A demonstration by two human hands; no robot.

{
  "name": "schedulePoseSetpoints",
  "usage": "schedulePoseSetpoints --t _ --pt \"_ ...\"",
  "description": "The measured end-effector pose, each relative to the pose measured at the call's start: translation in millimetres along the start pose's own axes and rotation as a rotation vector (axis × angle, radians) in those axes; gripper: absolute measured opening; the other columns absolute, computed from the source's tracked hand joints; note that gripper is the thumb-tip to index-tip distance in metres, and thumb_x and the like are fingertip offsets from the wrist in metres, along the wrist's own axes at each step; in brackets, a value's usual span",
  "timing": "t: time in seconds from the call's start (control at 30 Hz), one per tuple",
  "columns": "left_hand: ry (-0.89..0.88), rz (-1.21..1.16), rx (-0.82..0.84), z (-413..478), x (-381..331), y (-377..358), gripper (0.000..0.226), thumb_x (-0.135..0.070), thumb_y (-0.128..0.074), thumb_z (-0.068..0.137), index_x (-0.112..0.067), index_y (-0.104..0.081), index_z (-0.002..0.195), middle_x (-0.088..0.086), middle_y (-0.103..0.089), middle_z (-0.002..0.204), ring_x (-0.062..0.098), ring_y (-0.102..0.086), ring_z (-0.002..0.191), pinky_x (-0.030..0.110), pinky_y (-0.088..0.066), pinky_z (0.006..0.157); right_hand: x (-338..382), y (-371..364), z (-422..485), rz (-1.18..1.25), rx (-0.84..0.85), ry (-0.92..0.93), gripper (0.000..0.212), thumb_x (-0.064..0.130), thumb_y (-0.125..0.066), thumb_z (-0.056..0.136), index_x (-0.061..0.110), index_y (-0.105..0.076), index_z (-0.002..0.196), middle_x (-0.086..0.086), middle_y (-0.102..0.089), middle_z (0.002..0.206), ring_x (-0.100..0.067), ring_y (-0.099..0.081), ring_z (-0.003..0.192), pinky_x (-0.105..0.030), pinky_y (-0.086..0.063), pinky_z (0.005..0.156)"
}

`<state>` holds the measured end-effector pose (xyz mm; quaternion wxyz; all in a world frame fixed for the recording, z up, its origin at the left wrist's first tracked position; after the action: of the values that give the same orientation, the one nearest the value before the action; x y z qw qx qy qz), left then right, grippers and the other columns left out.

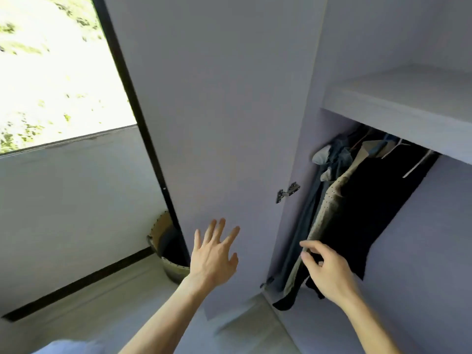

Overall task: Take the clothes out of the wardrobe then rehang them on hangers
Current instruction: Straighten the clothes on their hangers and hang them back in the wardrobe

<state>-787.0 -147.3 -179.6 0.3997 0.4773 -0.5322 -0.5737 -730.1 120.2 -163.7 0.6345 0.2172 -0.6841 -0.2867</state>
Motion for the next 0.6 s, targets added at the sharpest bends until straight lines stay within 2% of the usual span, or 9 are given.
schedulePoseSetpoints --t 0.07,0.17,0.27,0.37,0.53,0.6 --pt "0.121 -0.043 0.086 -60.8 42.1 -26.3 0.070 -0.048 -0.044 0.097 -0.043 -0.008 0.157 0.002 -0.002 0.168 0.024 0.004 0.154 0.052 -0.005 0.121 28.4 -49.0 -29.6 -0.027 0.095 0.106 0.021 0.030 -0.059 0.097 0.041 -0.064 0.115 0.032 -0.057 0.114 -0.002 -0.054 0.113 -0.021 -0.042 0.095" --pt "0.317 -0.105 0.182 -167.9 104.2 -58.2 0.068 -0.047 -0.042 0.097 -0.041 -0.011 0.157 0.001 -0.009 0.167 0.021 -0.002 0.154 0.048 -0.008 0.122 68.0 -123.0 -77.1 -0.121 0.215 0.283 0.023 0.023 -0.064 0.095 0.028 -0.071 0.116 0.016 -0.065 0.123 -0.008 -0.055 0.120 -0.023 -0.040 0.104" --pt "0.525 -0.139 0.251 -283.8 151.2 -82.5 0.067 -0.044 -0.042 0.096 -0.040 -0.013 0.157 0.001 -0.011 0.167 0.020 -0.003 0.154 0.049 -0.008 0.122 100.9 -191.3 -131.8 -0.203 0.384 0.447 0.025 0.026 -0.064 0.095 0.027 -0.071 0.119 0.012 -0.063 0.130 -0.009 -0.050 0.128 -0.018 -0.032 0.109" --pt "0.758 -0.208 0.265 -399.8 185.4 -99.9 0.066 -0.041 -0.043 0.096 -0.039 -0.017 0.157 0.000 -0.012 0.167 0.018 -0.007 0.154 0.049 -0.010 0.122 131.7 -256.2 -192.9 -0.250 0.533 0.603 0.028 0.031 -0.062 0.096 0.030 -0.068 0.123 0.012 -0.059 0.136 -0.007 -0.044 0.135 -0.014 -0.022 0.111" --pt "1.126 -0.325 0.230 -581.0 200.2 -115.9 0.064 -0.041 -0.044 0.095 -0.037 -0.023 0.156 -0.002 -0.019 0.164 0.016 -0.013 0.152 0.049 -0.016 0.120 182.0 -341.8 -300.3 -0.325 0.796 0.859 0.032 0.036 -0.059 0.097 0.034 -0.064 0.129 0.011 -0.053 0.144 -0.008 -0.036 0.142 -0.017 -0.019 0.115" --pt "1.283 -0.371 0.197 -642.0 199.4 -118.8 0.063 -0.042 -0.043 0.096 -0.037 -0.023 0.156 -0.002 -0.020 0.164 0.016 -0.014 0.151 0.049 -0.016 0.121 204.0 -366.2 -339.1 -0.352 0.871 0.972 0.033 0.038 -0.058 0.097 0.034 -0.063 0.130 0.010 -0.052 0.145 -0.010 -0.036 0.143 -0.022 -0.024 0.116"
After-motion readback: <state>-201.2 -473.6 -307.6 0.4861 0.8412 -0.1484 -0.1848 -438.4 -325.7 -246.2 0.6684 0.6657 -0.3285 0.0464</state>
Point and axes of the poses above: each hand's wrist, its own z-axis towards the middle knuckle, its own y-axis out of the back of the hand, x = y × z, the point moved 5 cm from there along z, towards the middle knuckle
